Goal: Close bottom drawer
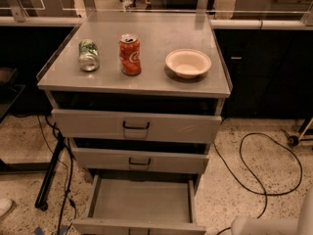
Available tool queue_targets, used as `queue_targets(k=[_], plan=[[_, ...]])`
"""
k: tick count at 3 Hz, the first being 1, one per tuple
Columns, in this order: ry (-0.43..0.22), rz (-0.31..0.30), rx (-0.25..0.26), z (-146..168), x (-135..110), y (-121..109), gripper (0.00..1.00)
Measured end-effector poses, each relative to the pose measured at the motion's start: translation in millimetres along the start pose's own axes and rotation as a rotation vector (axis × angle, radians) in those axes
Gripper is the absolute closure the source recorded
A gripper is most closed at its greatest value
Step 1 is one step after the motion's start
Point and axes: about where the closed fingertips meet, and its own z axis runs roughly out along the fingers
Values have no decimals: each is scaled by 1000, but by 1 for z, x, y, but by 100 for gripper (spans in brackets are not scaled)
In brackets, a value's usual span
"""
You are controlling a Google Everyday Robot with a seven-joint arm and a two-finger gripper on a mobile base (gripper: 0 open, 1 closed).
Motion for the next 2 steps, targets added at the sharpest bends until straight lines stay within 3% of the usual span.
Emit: queue_targets(k=[1,2], plan=[[-73,14,31,1,-19,-14,100],[-165,2,63,2,-62,-27,100]])
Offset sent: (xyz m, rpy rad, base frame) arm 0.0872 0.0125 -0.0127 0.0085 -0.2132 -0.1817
